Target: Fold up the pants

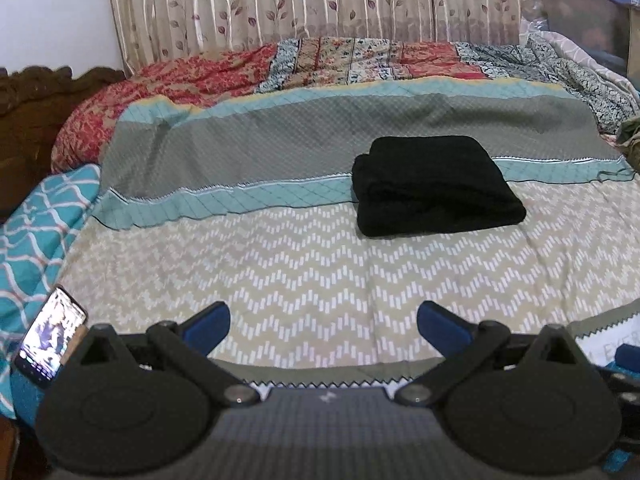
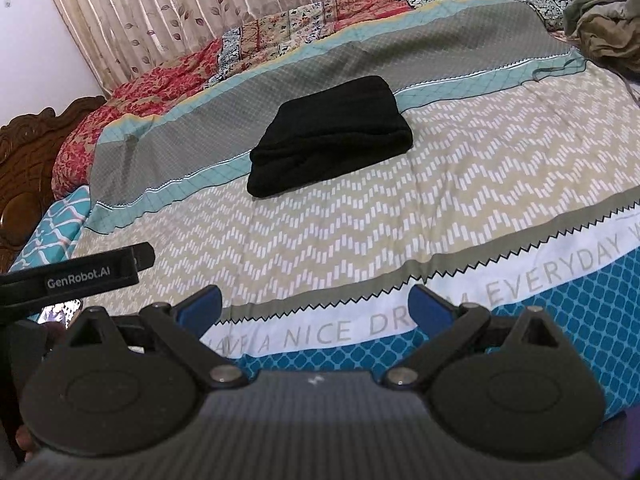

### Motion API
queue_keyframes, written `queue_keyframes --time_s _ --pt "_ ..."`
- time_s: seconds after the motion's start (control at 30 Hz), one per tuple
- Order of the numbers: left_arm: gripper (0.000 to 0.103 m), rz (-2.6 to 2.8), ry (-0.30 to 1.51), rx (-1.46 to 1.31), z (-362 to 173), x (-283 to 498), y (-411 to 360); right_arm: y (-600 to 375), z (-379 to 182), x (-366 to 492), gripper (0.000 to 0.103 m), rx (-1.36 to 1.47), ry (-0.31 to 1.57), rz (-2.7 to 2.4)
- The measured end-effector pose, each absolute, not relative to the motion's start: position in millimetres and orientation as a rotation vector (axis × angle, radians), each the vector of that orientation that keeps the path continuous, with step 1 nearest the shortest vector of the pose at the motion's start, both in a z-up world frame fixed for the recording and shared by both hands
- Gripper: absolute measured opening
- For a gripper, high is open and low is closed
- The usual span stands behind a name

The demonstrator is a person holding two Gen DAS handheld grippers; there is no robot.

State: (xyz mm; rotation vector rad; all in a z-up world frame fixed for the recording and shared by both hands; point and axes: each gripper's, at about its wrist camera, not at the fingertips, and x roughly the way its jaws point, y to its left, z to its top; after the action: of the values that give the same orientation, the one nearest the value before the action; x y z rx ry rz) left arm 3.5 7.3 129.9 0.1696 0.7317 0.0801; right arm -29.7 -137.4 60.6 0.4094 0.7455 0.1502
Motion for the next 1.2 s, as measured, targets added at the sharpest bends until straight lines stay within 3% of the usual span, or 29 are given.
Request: queue_keyframes --time_s 1.2 --pt "0.103 0.145 0.723 0.224 124 5 16 -140 63 -30 0.101 0.425 0.751 0.151"
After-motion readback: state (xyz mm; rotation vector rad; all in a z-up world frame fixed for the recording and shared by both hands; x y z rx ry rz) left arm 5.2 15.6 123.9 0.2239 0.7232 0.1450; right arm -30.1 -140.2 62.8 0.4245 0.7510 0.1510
